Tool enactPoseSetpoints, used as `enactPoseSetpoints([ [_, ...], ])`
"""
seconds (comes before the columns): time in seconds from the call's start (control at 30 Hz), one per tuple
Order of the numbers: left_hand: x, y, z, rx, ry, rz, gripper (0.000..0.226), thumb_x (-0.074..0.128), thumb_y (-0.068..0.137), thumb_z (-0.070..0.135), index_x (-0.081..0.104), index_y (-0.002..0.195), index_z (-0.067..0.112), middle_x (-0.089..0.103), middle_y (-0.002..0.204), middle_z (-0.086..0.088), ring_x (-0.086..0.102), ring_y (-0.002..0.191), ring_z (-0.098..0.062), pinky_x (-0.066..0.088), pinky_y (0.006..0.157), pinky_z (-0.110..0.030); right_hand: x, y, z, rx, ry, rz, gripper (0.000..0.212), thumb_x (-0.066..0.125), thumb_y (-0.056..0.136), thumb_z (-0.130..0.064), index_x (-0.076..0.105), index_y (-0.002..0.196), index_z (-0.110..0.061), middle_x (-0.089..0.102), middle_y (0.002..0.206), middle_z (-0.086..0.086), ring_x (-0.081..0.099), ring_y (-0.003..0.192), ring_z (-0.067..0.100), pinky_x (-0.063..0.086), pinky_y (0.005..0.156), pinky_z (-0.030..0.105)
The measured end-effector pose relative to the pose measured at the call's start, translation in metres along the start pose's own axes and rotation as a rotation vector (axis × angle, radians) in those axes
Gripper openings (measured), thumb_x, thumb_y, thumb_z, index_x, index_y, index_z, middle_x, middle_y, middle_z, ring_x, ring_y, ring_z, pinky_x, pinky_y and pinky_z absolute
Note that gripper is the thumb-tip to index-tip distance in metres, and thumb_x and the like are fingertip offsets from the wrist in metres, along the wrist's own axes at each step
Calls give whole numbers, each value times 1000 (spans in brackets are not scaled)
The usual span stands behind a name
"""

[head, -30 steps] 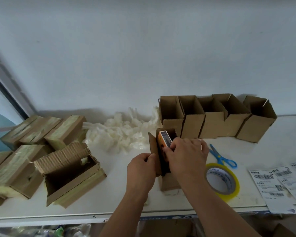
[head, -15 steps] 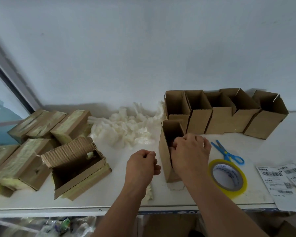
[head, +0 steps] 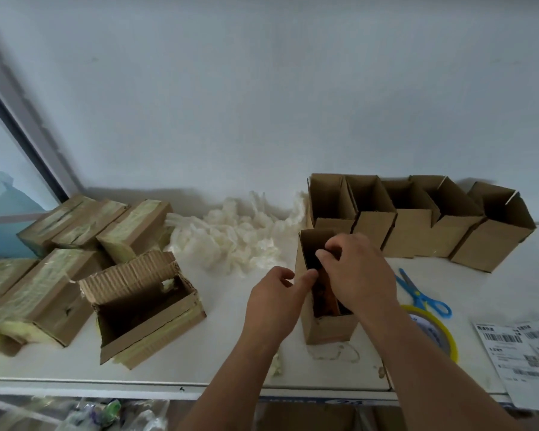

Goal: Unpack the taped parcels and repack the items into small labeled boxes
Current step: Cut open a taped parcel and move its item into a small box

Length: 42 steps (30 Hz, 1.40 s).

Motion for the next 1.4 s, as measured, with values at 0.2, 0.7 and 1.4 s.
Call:
enactPoseSetpoints([
  [0.2, 8, 0, -2, -11, -118, -66, 22, 55, 97, 37, 66, 109, 22, 70, 95, 6, 69, 82, -10, 61, 74, -34, 9, -4, 36, 144, 147, -48, 19, 51, 99, -33, 58, 116, -27, 59, 112, -3, 46, 92, 8, 37, 77, 26],
  [0.7, 3, -16, -28, -150, -155, -20, 49, 35, 105, 12, 35, 148, 35, 57, 117, 0, 65, 93, -21, 58, 65, -28, 40, -8, 59, 361, 187, -263, 37, 26, 103, -49, 43, 126, -25, 61, 109, 4, 57, 100, 25, 42, 85, 41],
  [1.4, 10, -13, -15, -34, 52, 2, 46, 42, 104, 39, 39, 148, 27, 50, 142, 3, 51, 125, -15, 44, 103, -30, 17, 10, 16, 92, -311, -312, 57, 16, 100, -55, 57, 118, -20, 58, 118, 7, 51, 115, 26, 35, 100, 49],
])
Point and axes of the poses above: each hand's wrist, its own y-axis towards the middle knuckle, its own x-axis out of the palm, z = x × y, the point moved 6 cm from there along y, towards the middle knuckle
